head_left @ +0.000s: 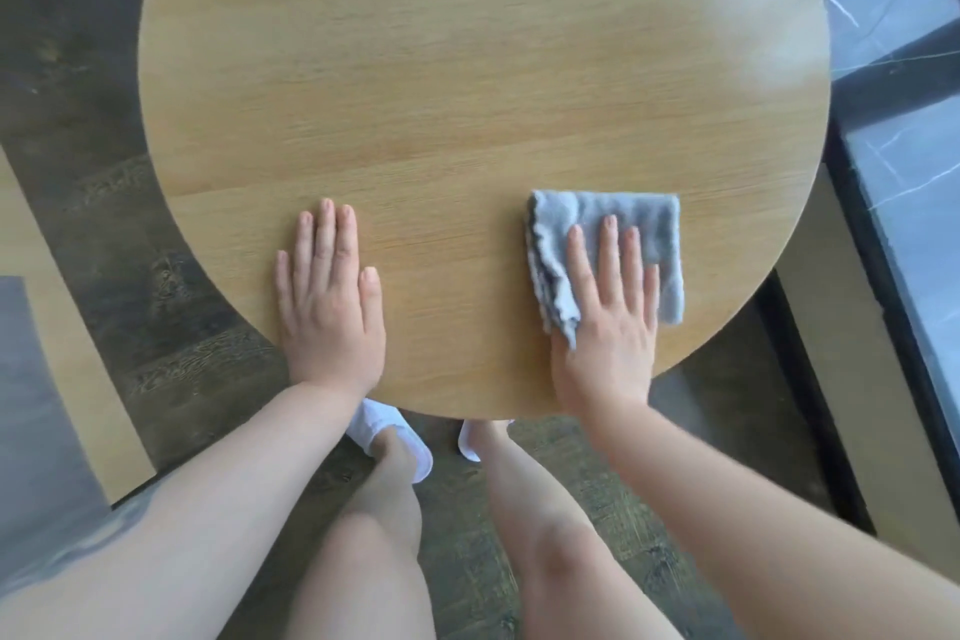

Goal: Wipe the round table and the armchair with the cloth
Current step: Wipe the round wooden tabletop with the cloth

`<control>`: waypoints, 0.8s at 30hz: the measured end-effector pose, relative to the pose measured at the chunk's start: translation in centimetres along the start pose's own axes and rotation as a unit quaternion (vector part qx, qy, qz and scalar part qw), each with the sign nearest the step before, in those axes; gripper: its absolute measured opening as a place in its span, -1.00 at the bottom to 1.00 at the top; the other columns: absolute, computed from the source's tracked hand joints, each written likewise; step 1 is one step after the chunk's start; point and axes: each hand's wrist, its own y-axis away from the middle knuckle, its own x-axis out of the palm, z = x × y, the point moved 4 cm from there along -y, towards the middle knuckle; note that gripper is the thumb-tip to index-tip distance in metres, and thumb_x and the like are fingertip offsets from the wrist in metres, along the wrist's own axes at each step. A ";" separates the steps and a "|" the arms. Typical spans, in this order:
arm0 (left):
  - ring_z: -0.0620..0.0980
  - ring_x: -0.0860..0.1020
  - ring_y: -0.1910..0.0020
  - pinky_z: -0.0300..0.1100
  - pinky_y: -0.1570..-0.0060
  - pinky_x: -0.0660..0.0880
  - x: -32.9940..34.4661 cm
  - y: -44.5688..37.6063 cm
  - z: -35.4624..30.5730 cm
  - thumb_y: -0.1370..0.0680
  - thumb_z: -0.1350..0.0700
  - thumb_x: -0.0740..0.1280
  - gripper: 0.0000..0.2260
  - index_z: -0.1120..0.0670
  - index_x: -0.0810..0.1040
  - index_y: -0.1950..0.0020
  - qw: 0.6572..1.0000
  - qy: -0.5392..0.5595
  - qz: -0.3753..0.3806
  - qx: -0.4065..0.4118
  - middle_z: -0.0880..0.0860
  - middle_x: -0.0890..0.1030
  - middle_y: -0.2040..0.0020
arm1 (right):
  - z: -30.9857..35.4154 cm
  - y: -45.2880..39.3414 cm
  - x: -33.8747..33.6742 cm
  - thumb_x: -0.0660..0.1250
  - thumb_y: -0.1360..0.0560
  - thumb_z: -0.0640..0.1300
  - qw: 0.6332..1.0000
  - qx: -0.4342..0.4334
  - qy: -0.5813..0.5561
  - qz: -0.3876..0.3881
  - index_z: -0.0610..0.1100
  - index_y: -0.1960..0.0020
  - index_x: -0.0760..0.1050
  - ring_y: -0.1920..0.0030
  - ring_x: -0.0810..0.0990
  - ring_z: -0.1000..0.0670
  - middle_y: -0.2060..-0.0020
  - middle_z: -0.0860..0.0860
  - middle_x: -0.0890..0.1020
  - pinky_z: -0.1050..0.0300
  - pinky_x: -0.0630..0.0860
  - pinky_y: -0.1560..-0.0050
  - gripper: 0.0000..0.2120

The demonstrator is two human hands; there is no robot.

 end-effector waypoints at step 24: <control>0.02 0.04 -0.54 0.00 -0.49 -0.06 -2.9 -5.2 8.7 -0.63 -0.01 -0.02 -0.49 0.11 0.07 -0.57 0.983 -0.025 0.044 0.178 0.03 0.10 -0.57 | 17.5 4.4 6.2 0.05 -0.38 -0.02 0.998 -0.039 0.001 0.045 0.07 -0.57 -0.09 -0.54 -0.14 -0.01 -0.55 0.05 -0.07 -0.01 -0.18 -0.51 -0.23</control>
